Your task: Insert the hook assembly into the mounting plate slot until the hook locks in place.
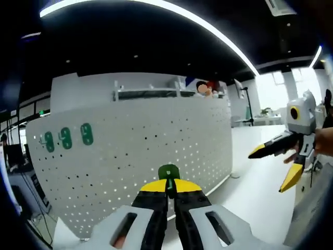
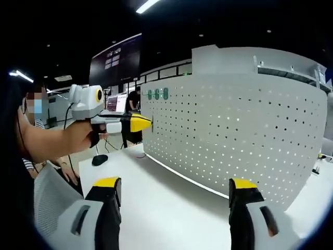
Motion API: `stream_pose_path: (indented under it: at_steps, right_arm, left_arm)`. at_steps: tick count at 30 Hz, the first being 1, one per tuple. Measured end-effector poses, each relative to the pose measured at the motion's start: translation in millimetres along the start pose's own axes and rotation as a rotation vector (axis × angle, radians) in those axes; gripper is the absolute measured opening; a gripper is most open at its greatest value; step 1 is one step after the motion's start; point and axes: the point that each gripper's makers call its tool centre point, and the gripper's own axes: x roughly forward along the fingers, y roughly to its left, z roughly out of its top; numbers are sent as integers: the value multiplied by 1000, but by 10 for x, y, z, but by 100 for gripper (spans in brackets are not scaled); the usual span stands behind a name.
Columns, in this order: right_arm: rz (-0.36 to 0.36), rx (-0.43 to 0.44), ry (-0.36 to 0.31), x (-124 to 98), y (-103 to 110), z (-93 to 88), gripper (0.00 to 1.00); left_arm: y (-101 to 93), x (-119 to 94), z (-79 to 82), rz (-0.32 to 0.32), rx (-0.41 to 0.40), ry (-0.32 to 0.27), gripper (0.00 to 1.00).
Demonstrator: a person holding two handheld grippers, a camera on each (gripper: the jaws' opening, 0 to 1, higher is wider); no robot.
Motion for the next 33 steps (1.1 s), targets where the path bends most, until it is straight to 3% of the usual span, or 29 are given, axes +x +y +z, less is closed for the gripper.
stream_pose_path:
  at_steps: [8, 18, 28, 33]
  right_arm:
    - [-30, 21, -50, -57, -35, 68, 97]
    - [-45, 3, -83, -119, -1, 185, 99]
    - [-60, 9, -108, -178, -2, 254, 98]
    - [-69, 16, -110, -193, -27, 250, 98]
  left_arm:
    - [193, 78, 172, 45, -9, -36, 3]
    - [479, 226, 518, 104, -13, -111, 3]
    - [765, 350, 705, 164, -5, -147, 3]
    - [888, 429, 716, 195, -17, -153, 3]
